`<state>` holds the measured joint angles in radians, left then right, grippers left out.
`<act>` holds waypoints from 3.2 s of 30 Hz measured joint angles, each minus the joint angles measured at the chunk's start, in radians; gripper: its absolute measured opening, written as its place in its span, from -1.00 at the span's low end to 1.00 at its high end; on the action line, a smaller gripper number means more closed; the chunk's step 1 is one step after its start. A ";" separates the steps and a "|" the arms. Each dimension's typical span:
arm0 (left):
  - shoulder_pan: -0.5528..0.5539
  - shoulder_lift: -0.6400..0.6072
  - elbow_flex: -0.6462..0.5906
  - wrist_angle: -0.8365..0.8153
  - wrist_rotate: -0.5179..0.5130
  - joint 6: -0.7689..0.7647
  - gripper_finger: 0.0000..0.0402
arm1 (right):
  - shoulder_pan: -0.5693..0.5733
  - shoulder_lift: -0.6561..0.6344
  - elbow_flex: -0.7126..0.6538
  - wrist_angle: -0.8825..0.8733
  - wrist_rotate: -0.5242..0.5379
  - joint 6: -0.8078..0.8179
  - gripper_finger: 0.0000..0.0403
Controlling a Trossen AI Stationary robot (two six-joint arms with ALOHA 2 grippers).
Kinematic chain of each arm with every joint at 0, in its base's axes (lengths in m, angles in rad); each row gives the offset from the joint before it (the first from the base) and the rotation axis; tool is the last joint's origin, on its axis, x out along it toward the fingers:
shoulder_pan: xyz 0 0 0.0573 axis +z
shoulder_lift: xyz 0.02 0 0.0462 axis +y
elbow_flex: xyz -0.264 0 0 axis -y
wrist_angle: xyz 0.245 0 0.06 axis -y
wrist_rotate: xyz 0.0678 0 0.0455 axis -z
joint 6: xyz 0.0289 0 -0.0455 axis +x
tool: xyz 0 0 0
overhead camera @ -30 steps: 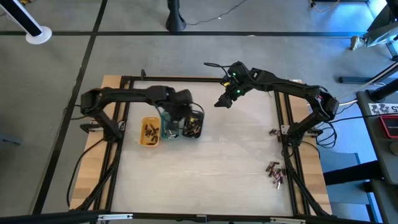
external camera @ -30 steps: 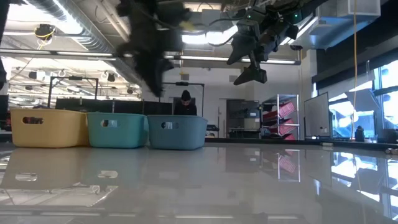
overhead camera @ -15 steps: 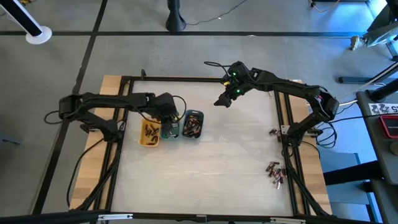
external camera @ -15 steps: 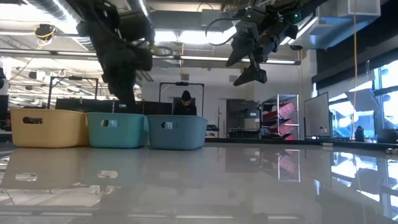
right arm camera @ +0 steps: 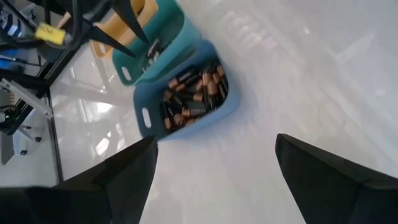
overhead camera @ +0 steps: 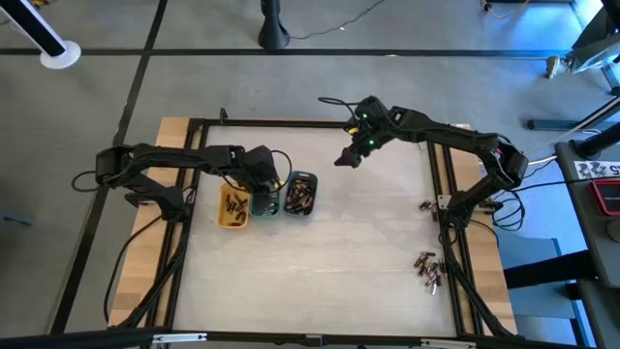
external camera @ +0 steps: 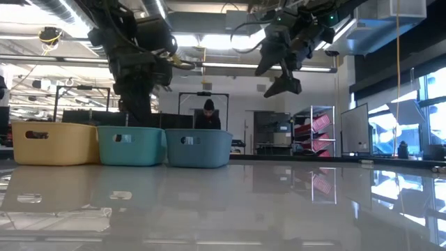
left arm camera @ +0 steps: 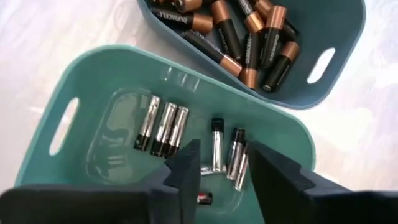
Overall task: Sort batteries
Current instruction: Put the large black battery into the blue bin
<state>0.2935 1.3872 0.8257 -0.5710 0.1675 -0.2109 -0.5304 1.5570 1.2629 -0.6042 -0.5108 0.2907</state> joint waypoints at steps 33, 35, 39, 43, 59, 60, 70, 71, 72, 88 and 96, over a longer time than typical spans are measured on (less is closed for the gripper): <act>0.000 -0.120 0.055 -0.015 -0.086 0.085 -0.23 | 0.501 -0.039 -0.033 -0.912 0.213 0.137 0.63; 0.000 -0.120 0.055 -0.014 -0.086 0.111 -0.23 | 0.579 -0.039 -0.075 -0.896 0.246 0.150 0.63; 0.003 -0.120 0.056 0.001 -0.086 0.149 -0.23 | 0.695 -0.039 -0.199 -0.850 0.232 0.203 0.63; 0.003 -0.120 0.056 0.036 -0.086 0.176 -0.23 | 0.753 -0.059 -0.334 -0.773 0.168 0.256 0.63; 0.004 -0.119 0.056 0.115 -0.095 0.156 -0.23 | 0.923 -0.116 -0.551 -0.507 0.133 0.516 0.44; 0.004 -0.119 0.056 0.121 -0.095 0.150 -0.23 | 0.933 -0.116 -0.559 -0.514 0.126 0.525 0.42; 0.033 -0.119 0.056 0.142 -0.098 0.111 -0.23 | 0.945 -0.115 -0.536 -0.487 0.081 0.567 0.39; 0.036 -0.119 0.056 0.141 -0.098 0.109 -0.23 | 0.945 -0.115 -0.522 -0.489 0.083 0.570 0.39; 0.037 -0.119 0.056 0.141 -0.098 0.108 -0.23 | 0.945 -0.115 -0.507 -0.493 0.090 0.575 0.39; 0.036 -0.119 0.056 0.146 -0.097 0.115 -0.23 | 1.019 -0.115 -0.449 -0.435 0.001 0.835 0.40; 0.034 -0.119 0.056 0.147 -0.032 0.146 -0.23 | 1.043 -0.115 -0.449 -0.415 -0.036 0.956 0.62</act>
<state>0.3276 1.2678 0.8818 -0.4245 0.1356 -0.0649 0.5128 1.4418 0.8135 -1.0189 -0.5473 1.2466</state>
